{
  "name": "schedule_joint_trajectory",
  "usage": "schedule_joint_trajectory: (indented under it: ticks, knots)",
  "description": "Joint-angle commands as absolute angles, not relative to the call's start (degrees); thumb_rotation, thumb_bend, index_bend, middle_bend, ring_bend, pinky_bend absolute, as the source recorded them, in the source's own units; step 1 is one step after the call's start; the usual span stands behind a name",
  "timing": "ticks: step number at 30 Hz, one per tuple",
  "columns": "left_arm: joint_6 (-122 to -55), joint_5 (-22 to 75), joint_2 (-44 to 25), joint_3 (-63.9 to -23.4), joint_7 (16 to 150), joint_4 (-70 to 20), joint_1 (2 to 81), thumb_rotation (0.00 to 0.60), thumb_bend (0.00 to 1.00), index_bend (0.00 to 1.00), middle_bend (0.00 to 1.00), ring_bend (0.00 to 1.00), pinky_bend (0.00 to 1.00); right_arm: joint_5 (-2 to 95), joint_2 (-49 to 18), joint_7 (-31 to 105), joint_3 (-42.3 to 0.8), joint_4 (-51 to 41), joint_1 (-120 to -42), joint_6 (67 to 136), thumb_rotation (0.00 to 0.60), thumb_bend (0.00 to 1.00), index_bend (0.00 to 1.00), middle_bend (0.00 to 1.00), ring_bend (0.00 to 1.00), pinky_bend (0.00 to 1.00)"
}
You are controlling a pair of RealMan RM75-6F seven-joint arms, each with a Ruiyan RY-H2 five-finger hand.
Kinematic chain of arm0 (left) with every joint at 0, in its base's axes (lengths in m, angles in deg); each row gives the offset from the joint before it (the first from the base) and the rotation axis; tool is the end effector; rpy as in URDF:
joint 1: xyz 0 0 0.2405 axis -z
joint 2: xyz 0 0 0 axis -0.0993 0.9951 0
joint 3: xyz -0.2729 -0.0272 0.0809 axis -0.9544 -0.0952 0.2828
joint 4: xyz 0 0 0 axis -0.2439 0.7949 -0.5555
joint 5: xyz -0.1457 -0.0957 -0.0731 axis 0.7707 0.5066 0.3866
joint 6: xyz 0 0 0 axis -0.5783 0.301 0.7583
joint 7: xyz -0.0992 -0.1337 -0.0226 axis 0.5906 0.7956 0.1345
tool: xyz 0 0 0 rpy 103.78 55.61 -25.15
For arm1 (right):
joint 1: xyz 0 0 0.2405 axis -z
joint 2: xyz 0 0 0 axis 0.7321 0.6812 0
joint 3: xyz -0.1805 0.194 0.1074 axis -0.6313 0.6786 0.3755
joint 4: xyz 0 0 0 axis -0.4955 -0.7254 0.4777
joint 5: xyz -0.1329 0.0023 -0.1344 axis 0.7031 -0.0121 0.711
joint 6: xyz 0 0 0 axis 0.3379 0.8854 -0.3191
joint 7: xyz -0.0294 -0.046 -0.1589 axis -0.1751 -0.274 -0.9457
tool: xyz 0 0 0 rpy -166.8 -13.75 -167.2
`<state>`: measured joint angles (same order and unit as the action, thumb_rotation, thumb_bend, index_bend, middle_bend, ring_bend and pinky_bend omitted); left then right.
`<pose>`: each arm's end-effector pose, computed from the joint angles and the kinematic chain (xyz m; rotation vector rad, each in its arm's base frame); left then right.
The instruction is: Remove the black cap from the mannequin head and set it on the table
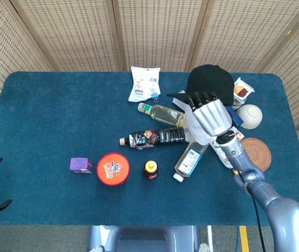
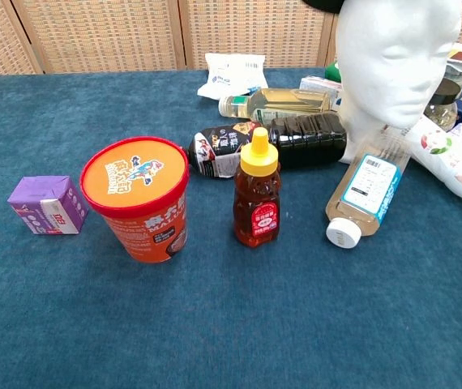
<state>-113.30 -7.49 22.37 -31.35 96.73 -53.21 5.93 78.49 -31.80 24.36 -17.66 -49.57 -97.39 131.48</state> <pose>-0.3063 0.1551 0.2339 -1.4320 -1.0733 -0.9942 -0.1240 -0.4401 0.1102 1.4193 0.3379 1.1756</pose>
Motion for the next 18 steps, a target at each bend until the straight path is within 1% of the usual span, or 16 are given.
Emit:
schedule_joint_trajectory:
  ticks: [1,8,18]
  knots:
    - [-113.33,-7.39,22.44,-31.39,96.90,-53.21,5.94,0.600,0.12,0.00,0.00,0.00,0.13,77.51,-30.67,24.12,-16.94,-49.23,-97.61,131.39,0.600,0.54,0.63,0.71,0.77,0.92]
    - [-113.36,-7.45,22.44,-31.34,96.91,-53.19,5.94,0.600,0.12,0.00,0.00,0.00,0.13,77.21,-27.25,24.35,-17.12,-46.07,-96.68,133.68,0.600,0.54,0.63,0.72,0.77,0.92]
    - [-113.14,-7.95,22.07,-31.04,95.71,-53.46,5.94,0.600,0.12,0.00,0.00,0.00,0.13,80.47,-22.51,24.65,-18.28,-39.71,-94.63,142.61,0.600,0.55,0.64,0.72,0.77,0.92]
